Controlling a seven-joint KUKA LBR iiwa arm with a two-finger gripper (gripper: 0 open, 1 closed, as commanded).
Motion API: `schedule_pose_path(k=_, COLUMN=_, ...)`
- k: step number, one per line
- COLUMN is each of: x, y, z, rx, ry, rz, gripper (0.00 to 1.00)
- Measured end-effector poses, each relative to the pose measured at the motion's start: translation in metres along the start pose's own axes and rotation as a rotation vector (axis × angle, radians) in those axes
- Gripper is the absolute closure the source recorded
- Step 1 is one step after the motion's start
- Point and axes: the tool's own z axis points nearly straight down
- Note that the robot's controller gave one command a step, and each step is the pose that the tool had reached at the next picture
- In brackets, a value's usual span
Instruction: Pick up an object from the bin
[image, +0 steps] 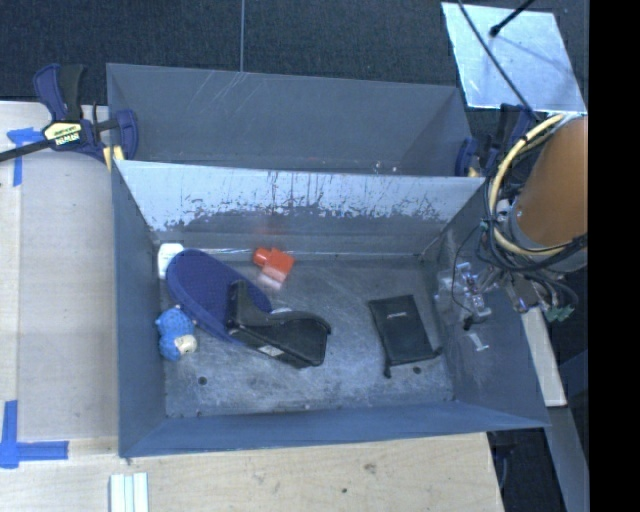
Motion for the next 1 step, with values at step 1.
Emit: schedule_pose_path(k=1, x=-0.0328, y=0.0291, z=0.0731, rx=-0.007, ry=0.012, rz=0.124, gripper=1.0)
